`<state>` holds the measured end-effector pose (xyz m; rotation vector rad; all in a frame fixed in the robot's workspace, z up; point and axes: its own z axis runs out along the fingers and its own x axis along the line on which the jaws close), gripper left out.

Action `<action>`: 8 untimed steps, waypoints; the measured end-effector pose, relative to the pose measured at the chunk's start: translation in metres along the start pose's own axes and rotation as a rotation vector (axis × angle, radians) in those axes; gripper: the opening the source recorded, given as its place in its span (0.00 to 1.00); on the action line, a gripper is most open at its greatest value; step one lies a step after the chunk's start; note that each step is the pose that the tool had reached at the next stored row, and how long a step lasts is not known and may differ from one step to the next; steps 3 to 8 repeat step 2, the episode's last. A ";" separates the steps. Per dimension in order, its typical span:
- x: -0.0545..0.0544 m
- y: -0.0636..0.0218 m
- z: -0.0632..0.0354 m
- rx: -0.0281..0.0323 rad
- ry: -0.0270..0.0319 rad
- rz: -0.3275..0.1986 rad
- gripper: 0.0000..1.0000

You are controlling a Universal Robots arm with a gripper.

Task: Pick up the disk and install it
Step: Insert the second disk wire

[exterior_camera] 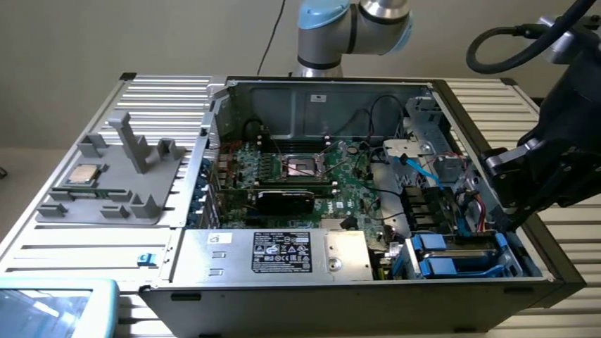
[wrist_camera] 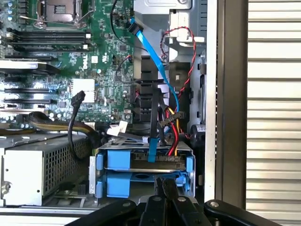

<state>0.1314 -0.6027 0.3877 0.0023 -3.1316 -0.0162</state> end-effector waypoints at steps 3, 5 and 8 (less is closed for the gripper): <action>0.000 0.0000 0.0000 0.0001 0.0000 0.000 0.11; 0.000 0.0000 0.0000 0.0001 0.0000 0.000 0.11; 0.000 0.0000 0.0000 0.0001 0.0000 0.000 0.11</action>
